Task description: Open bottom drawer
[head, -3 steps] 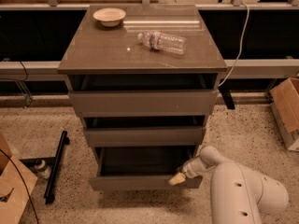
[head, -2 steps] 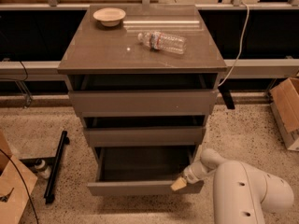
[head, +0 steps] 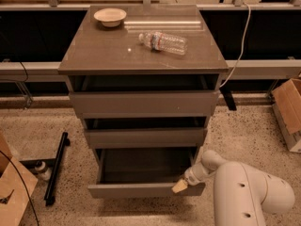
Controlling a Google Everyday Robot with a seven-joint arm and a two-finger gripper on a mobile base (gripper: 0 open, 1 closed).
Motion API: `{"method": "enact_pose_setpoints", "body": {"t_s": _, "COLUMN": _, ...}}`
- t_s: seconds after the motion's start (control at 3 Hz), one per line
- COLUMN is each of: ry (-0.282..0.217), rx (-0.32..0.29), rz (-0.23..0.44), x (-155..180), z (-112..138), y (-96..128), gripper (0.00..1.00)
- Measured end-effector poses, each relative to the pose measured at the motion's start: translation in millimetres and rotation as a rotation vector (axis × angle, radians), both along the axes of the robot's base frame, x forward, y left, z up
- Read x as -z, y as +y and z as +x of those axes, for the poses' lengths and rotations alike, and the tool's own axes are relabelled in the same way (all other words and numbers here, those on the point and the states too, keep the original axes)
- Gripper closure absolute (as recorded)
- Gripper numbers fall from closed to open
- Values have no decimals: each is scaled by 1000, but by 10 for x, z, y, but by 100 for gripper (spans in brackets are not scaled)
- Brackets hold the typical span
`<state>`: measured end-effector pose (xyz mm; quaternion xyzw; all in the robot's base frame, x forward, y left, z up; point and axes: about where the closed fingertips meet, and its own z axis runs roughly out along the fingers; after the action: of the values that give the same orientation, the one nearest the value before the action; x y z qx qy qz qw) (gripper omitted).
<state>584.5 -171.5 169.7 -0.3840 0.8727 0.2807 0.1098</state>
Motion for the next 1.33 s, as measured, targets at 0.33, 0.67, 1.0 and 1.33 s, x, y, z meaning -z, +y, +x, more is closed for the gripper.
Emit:
{"method": "enact_pose_setpoints", "body": {"t_s": 0.33, "ry": 7, "rx": -11, "rz": -8, "x": 4, "z": -15, "y": 22, "gripper": 5}}
{"method": "enact_pose_setpoints", "body": {"t_s": 0.67, "ry": 7, "rx": -11, "rz": -8, "x": 3, "z": -16, "y": 22, "gripper": 0}}
{"method": "enact_pose_setpoints", "body": {"t_s": 1.0, "ry": 47, "rx": 18, "rz": -26, "x": 34, "z": -322, "y": -70, "gripper": 0}}
{"method": "enact_pose_setpoints", "body": {"t_s": 1.33, "ry": 56, "rx": 26, "rz": -31, "x": 6, "z": -398, "y": -93, "gripper": 0}}
